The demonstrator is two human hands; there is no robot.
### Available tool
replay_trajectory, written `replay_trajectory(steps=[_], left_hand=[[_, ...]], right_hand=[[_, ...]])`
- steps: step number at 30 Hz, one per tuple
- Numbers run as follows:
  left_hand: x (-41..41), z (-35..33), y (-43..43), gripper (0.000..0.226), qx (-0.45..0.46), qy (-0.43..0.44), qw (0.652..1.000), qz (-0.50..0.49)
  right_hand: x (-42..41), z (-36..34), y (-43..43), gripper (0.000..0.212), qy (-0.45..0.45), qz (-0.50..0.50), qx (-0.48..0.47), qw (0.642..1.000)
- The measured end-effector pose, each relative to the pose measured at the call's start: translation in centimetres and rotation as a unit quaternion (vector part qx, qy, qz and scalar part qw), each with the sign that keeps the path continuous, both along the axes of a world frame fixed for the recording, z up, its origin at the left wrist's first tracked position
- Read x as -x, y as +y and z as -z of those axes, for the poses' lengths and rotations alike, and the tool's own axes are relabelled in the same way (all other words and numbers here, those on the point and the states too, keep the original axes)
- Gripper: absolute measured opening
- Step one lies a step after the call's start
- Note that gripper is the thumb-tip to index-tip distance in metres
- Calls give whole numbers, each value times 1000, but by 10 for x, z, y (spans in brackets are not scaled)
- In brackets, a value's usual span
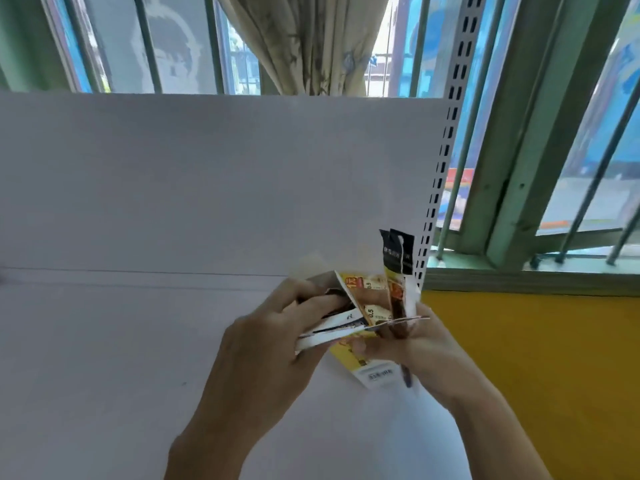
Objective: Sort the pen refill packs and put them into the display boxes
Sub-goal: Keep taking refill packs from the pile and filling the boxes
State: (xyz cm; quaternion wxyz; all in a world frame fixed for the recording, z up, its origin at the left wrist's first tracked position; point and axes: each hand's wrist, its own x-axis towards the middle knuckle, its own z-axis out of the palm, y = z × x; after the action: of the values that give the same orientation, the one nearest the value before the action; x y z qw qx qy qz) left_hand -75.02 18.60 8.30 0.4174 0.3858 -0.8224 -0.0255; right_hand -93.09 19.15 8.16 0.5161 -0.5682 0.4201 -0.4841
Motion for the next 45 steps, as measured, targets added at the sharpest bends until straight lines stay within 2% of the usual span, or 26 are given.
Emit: replay_trajectory(steps=[3, 6, 9, 11, 14, 18, 21, 23, 25, 26, 28, 30, 31, 33, 35, 38, 41, 43, 45], left_hand=[[16, -4, -2, 24, 32, -21, 999, 5], [32, -6, -6, 26, 42, -39, 998, 13], [42, -9, -8, 25, 40, -46, 998, 30], [48, -11, -8, 29, 42, -50, 997, 40], [60, -12, -8, 32, 54, -66, 996, 40], [68, -15, -9, 29, 61, -70, 995, 27], [68, -16, -12, 25, 55, -59, 996, 29], [70, -19, -11, 25, 68, -60, 995, 31], [72, -20, -11, 26, 76, -59, 995, 28], [72, -20, -12, 27, 72, -56, 996, 25], [70, -20, -13, 30, 61, -51, 997, 21], [71, -21, -13, 30, 59, -54, 997, 21], [72, -20, -13, 28, 60, -54, 997, 21], [74, -19, -13, 23, 60, -52, 997, 18], [73, -18, -13, 24, 57, -61, 996, 10], [71, -18, -12, 29, 56, -71, 996, 2], [69, -18, -9, 30, 40, -54, 998, 4], [70, -18, -7, 28, 38, -56, 998, 0], [72, -18, -7, 28, 40, -63, 997, -4]], right_hand=[[17, 5, -4, 43, -2, 2, 12, 1000], [31, 2, 1, 46, -9, 5, 32, 999], [43, -20, 10, 27, -95, 130, 103, 981], [49, -39, 13, 24, -94, 219, 187, 953], [48, -63, 15, 25, 4, 300, 260, 918], [40, -72, 10, 15, 140, 180, 315, 921], [46, -71, 9, 16, 279, 149, 346, 883], [47, -74, 9, 20, 353, 142, 331, 863], [43, -76, 6, 22, 446, 122, 268, 845], [41, -75, 3, 23, 461, 115, 232, 849], [40, -72, -1, 33, 422, 113, 196, 878], [43, -75, 0, 47, 333, 146, 210, 907], [44, -76, 1, 44, 312, 171, 237, 904], [42, -79, -1, 24, 339, 226, 281, 869], [37, -78, -7, 24, 400, 241, 247, 849], [35, -71, -12, 29, 425, 191, 192, 864], [45, -68, -2, 28, 337, 204, 236, 888], [47, -67, 2, 27, 299, 248, 272, 880], [43, -67, -1, 21, 349, 241, 270, 865]])
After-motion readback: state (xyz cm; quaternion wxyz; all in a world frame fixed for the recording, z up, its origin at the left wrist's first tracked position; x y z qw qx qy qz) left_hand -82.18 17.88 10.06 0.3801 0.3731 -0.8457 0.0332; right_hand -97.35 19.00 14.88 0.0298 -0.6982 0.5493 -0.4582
